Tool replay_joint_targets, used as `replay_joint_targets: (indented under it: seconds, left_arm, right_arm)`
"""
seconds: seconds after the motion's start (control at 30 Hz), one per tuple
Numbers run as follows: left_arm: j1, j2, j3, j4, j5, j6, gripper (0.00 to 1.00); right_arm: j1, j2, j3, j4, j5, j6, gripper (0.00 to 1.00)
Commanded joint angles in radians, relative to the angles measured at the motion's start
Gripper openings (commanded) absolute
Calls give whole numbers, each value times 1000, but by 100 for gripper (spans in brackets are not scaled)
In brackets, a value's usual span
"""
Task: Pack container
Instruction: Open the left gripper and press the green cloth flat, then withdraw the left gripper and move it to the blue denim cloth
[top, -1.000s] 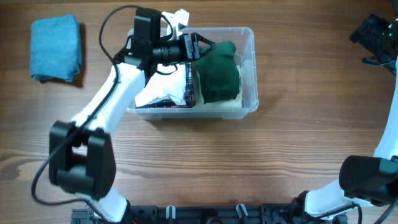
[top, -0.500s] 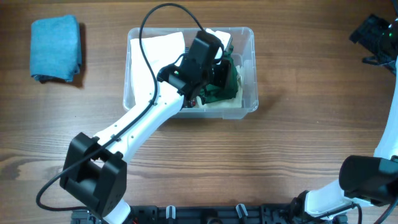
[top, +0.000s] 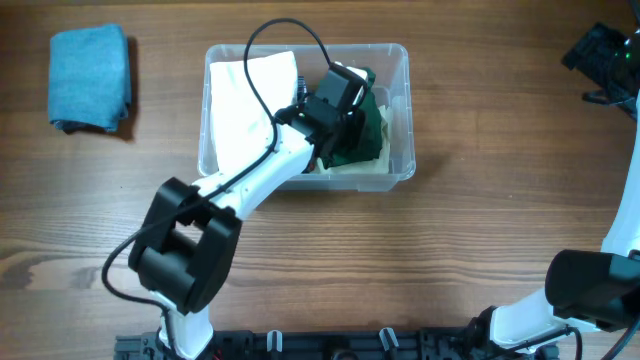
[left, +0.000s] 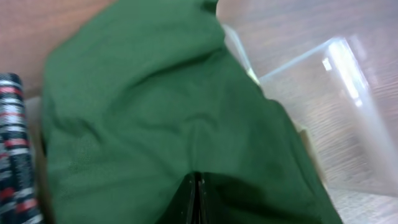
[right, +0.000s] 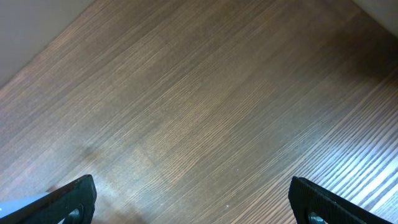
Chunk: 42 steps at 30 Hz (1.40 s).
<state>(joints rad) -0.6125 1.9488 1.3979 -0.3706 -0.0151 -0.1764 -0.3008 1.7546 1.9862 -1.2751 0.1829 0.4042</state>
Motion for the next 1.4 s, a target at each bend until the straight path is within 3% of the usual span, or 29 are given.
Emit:
replay_joint_targets:
  seconds: [0.0,0.33,0.7,0.9,1.07,1.2,1.37]
  left_arm:
    - [2,49,10,-9,89,16,4]
    - [-11,70,19,-2,119,16,4]
    - [-11,-158,90,-99,108,16,15]
    - [-3,-326,89,-151,37,16,40]
    - [51,-433,89,-198,-59,17,77]
    - [164,-460,89,-248,-80,40,90]
    - [369,-436,89,-270,-15,39,99]
  right_arm:
    - [2,11,2,3,-8,15,100]
    - [2,11,2,3,-8,15,100]
    - [2,11,2,3,-8,15,100]
    - [2,11,2,3,-8,15,100]
    - [2,11,2,3,-8,16,100]
    - [2,11,2,3,-8,15,100]
    - [2,11,2,3,-8,15,100]
